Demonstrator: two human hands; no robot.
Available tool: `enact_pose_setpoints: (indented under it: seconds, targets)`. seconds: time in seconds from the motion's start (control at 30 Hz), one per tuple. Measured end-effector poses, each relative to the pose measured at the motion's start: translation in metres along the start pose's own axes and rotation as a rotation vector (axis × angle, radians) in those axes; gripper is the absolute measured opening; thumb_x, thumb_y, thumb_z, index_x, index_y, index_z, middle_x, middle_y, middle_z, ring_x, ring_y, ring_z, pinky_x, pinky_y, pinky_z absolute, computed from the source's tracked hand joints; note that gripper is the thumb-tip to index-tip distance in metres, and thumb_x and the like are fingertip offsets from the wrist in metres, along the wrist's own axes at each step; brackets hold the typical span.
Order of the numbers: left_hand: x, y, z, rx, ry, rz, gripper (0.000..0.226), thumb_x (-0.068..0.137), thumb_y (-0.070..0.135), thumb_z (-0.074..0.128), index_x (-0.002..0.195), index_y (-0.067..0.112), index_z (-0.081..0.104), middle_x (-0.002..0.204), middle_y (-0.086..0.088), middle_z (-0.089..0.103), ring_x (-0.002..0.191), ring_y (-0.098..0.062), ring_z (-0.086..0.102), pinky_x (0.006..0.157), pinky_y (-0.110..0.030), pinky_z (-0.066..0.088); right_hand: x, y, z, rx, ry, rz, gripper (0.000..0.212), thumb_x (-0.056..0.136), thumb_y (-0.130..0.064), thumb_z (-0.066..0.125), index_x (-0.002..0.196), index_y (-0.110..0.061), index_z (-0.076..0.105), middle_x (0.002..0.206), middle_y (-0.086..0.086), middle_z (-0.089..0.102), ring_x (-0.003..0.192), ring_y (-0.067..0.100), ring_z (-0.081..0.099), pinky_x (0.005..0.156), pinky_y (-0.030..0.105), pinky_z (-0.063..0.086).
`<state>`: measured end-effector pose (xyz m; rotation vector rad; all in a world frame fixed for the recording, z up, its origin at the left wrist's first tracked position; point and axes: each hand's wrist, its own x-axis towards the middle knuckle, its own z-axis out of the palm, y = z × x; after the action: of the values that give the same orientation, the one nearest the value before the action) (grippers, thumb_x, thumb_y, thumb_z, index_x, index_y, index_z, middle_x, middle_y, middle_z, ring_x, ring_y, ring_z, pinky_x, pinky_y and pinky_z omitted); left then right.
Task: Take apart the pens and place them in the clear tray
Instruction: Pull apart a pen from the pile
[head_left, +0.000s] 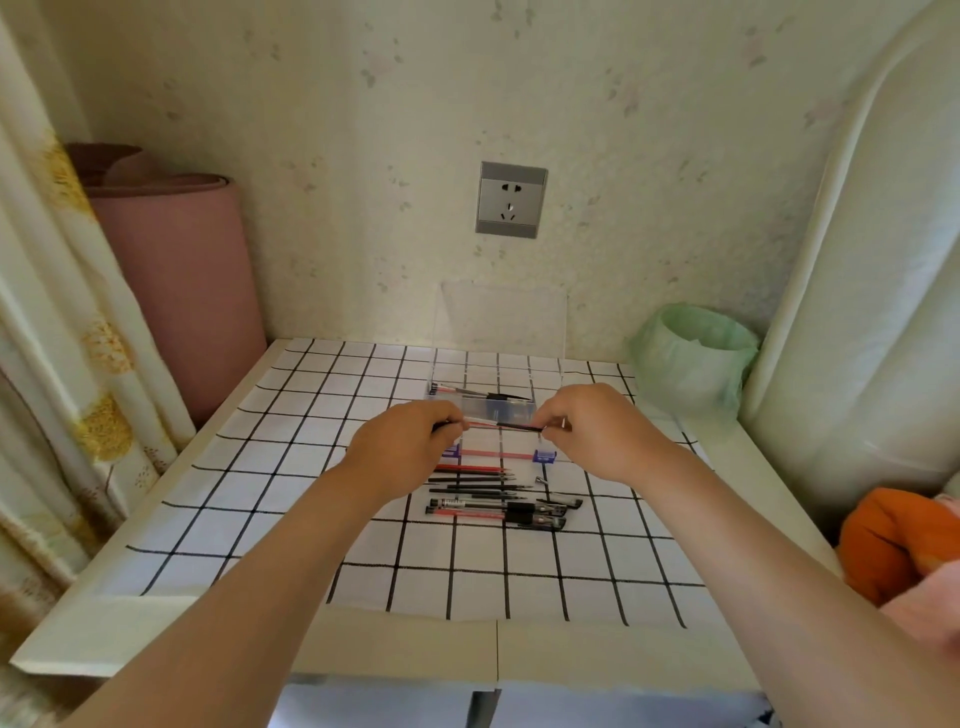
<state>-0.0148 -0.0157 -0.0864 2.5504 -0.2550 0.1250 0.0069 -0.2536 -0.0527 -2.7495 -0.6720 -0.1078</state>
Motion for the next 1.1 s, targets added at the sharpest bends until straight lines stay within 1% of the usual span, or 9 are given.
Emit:
enact_pose_setpoints:
  seconds: [0.27,0.47,0.57,0.63,0.73,0.83,0.93,1.0,1.1]
  targets:
    - [0.002,-0.001,0.004,-0.098,-0.057,0.006,0.023,0.102,0.031,0.041,0.106,0.040,0.062,0.089,0.016,0.065,0.087,-0.006,0.061,0.083,-0.033,0.053,-0.003,0.005,-0.002,0.003,-0.014,-0.013,0.025,0.094,-0.013,0.059,0.111,-0.023,0.074,0.104,-0.007,0.069,0.082,0.005,0.054,0.072,0.019,0.039]
    - [-0.001,0.001,0.004,-0.036,-0.117,0.071,0.021,0.098,0.036,0.052,0.114,0.038,0.065,0.102,0.018,0.067,0.094,-0.003,0.061,0.088,-0.032,0.052,-0.002,0.000,0.002,0.004,-0.001,-0.081,0.021,0.090,-0.017,0.065,0.106,-0.027,0.075,0.093,-0.012,0.063,0.074,0.001,0.048,0.061,0.010,0.030]
    - [-0.004,0.007,0.008,-0.041,-0.160,0.104,0.025,0.098,0.035,0.051,0.121,0.041,0.058,0.091,0.014,0.067,0.078,-0.004,0.062,0.075,-0.027,0.052,-0.003,-0.012,0.013,0.139,-0.009,-0.089,0.023,0.087,-0.020,0.071,0.108,-0.030,0.073,0.085,-0.018,0.064,0.073,-0.001,0.056,0.068,0.019,0.044]
    - [-0.005,0.009,0.011,-0.045,-0.180,0.117,0.029,0.098,0.033,0.051,0.126,0.040,0.052,0.087,0.011,0.066,0.071,-0.005,0.060,0.067,-0.023,0.049,-0.004,-0.020,0.019,0.279,-0.021,-0.062,0.033,0.087,-0.019,0.071,0.118,-0.032,0.069,0.088,-0.017,0.071,0.080,-0.002,0.063,0.073,0.016,0.049]
    - [-0.004,0.010,0.011,-0.047,-0.188,0.105,0.034,0.098,0.032,0.049,0.131,0.037,0.046,0.085,0.012,0.066,0.072,-0.007,0.061,0.068,-0.029,0.052,-0.003,-0.025,0.022,0.385,-0.042,-0.047,0.044,0.089,-0.015,0.069,0.128,-0.034,0.061,0.098,-0.017,0.073,0.092,-0.005,0.064,0.079,0.007,0.045]
    - [-0.004,0.008,0.011,-0.026,-0.185,0.094,0.034,0.099,0.033,0.047,0.133,0.036,0.043,0.085,0.012,0.066,0.077,-0.008,0.063,0.076,-0.036,0.055,-0.001,-0.021,0.022,0.424,-0.022,-0.023,0.051,0.088,-0.012,0.071,0.132,-0.033,0.058,0.108,-0.021,0.070,0.103,-0.005,0.061,0.092,0.015,0.044]
    - [-0.004,0.006,0.011,0.015,-0.187,0.075,0.035,0.100,0.034,0.046,0.134,0.036,0.044,0.087,0.012,0.066,0.078,-0.006,0.063,0.077,-0.033,0.055,-0.002,-0.013,0.016,0.335,0.021,0.002,0.036,0.089,-0.015,0.067,0.120,-0.033,0.065,0.103,-0.019,0.070,0.089,-0.009,0.059,0.079,0.012,0.044]
    - [-0.006,0.005,0.010,0.033,-0.199,0.078,0.032,0.101,0.033,0.043,0.132,0.041,0.046,0.087,0.013,0.066,0.074,-0.004,0.061,0.072,-0.026,0.053,-0.004,-0.008,0.010,0.170,-0.002,0.012,0.024,0.091,-0.021,0.064,0.111,-0.033,0.069,0.098,-0.016,0.069,0.079,-0.005,0.057,0.074,0.019,0.044]
    - [-0.008,0.007,0.006,0.027,-0.228,0.087,0.029,0.102,0.030,0.040,0.123,0.043,0.055,0.088,0.013,0.067,0.071,-0.003,0.059,0.069,-0.023,0.050,-0.007,-0.002,0.006,-0.029,-0.143,0.075,0.016,0.091,-0.030,0.061,0.103,-0.035,0.070,0.095,-0.015,0.065,0.086,0.006,0.059,0.073,0.026,0.044]
